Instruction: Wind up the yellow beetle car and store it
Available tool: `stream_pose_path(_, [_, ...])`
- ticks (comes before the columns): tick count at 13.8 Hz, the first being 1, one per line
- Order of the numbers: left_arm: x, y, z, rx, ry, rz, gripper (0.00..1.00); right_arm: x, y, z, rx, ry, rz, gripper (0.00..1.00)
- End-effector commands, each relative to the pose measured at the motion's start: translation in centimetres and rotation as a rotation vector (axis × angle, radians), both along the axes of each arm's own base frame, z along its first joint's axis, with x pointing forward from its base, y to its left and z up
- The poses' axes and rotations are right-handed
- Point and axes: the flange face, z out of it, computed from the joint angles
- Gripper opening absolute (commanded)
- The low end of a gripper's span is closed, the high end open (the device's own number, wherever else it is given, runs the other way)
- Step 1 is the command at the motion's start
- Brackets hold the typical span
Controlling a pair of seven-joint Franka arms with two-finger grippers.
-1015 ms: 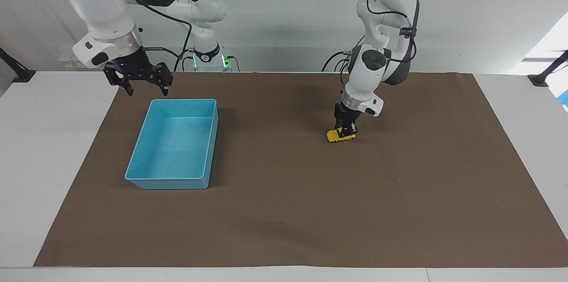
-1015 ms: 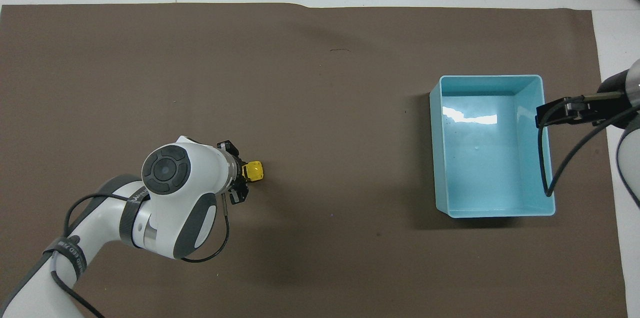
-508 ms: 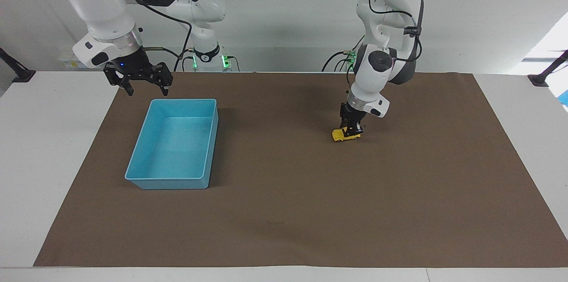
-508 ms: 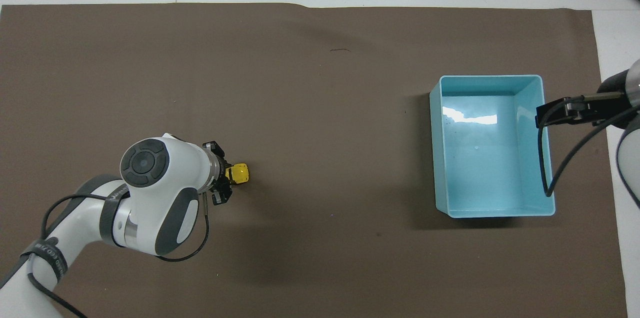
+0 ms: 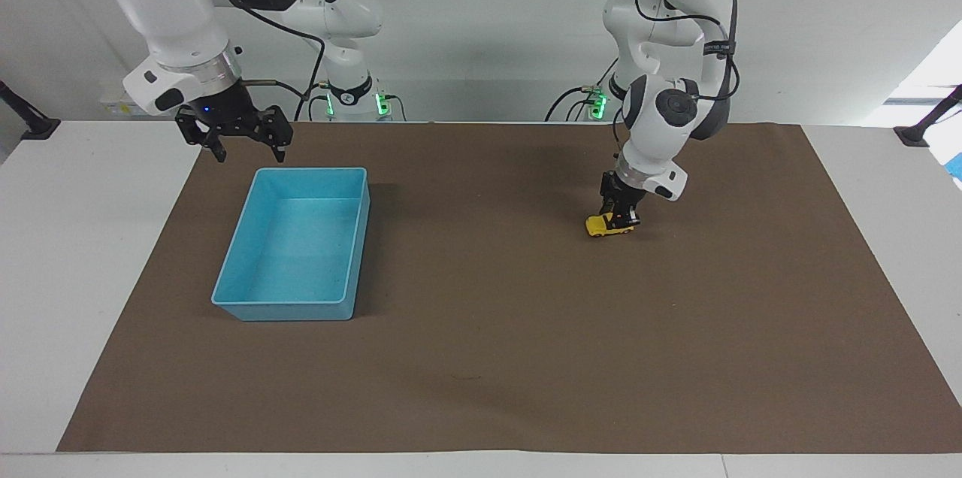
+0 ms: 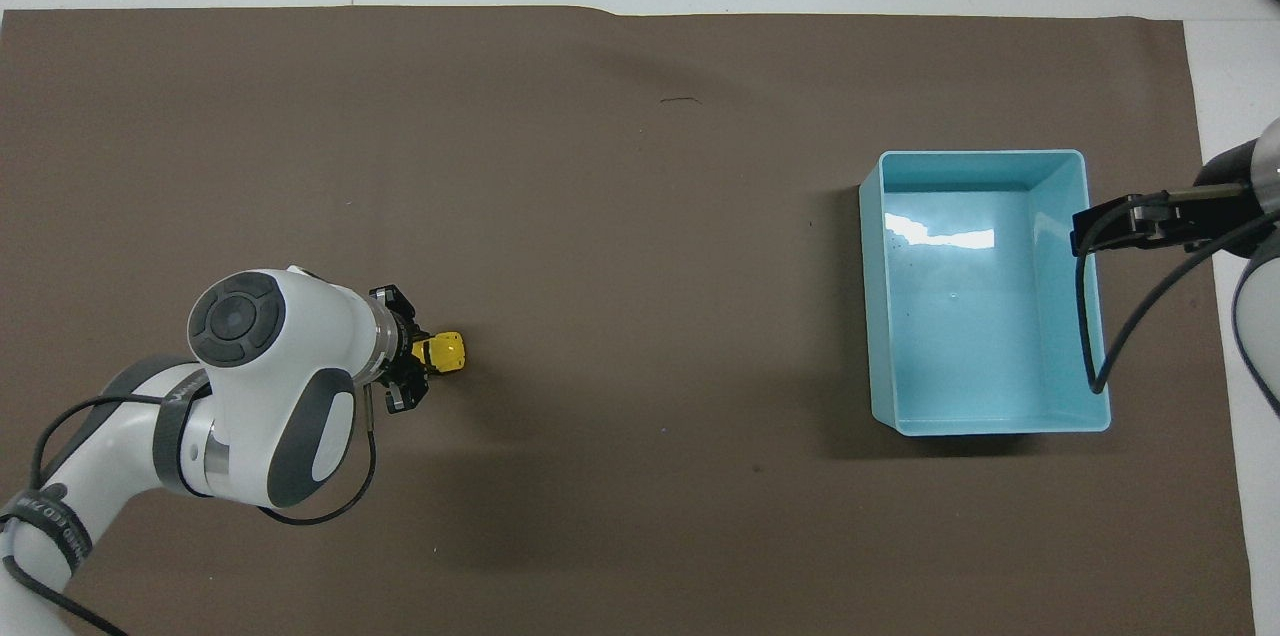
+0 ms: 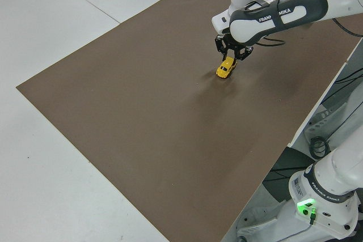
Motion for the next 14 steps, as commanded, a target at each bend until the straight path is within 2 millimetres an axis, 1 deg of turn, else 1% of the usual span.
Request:
stream_pose_path(1, [-0.8,2.2,-3.2,0.025,0.057,-0.001,0.00,-0.1,-0.3,0.3,-0.011,-0.010,0.027,1.00])
stream_pose_path(2, [-0.7,2.2,-3.1,0.025,0.056,-0.001,0.00,-0.1,-0.3,0.3,-0.011,-0.010,0.027,1.00])
stream_pose_path(3, [-0.6,2.2,-3.0,0.025,0.057,-0.002,0.05,-0.1,-0.4,0.3,-0.011,-0.010,0.025,1.00])
stream_pose_path(4, [-0.5,2.2,-3.0,0.025,0.060,-0.001,0.18,-0.1,-0.3,0.3,-0.011,-0.010,0.027,1.00])
stream_pose_path(5, [0.0,2.1,-2.4,0.022,0.047,0.000,0.64,-0.1,-0.3,0.3,-0.011,-0.010,0.027,1.00])
stream_pose_path(6, [0.8,1.8,-1.3,0.019,0.046,-0.002,1.00,-0.1,-0.3,0.3,-0.011,-0.010,0.027,1.00])
stream_pose_path(8, [2.2,0.8,1.8,0.022,0.100,-0.016,1.00,-0.1,-0.3,0.3,-0.011,-0.010,0.027,1.00])
stream_pose_path(10, [2.5,-0.3,4.4,0.027,0.148,-0.041,1.00,-0.1,-0.3,0.3,-0.011,-0.010,0.027,1.00])
stream_pose_path(11, [2.8,-0.4,5.1,0.025,0.143,-0.041,1.00,-0.1,-0.3,0.3,-0.011,-0.010,0.027,1.00])
stream_pose_path(14, [2.9,-0.6,5.3,0.024,0.136,-0.045,1.00,-0.1,-0.3,0.3,-0.011,-0.010,0.027,1.00])
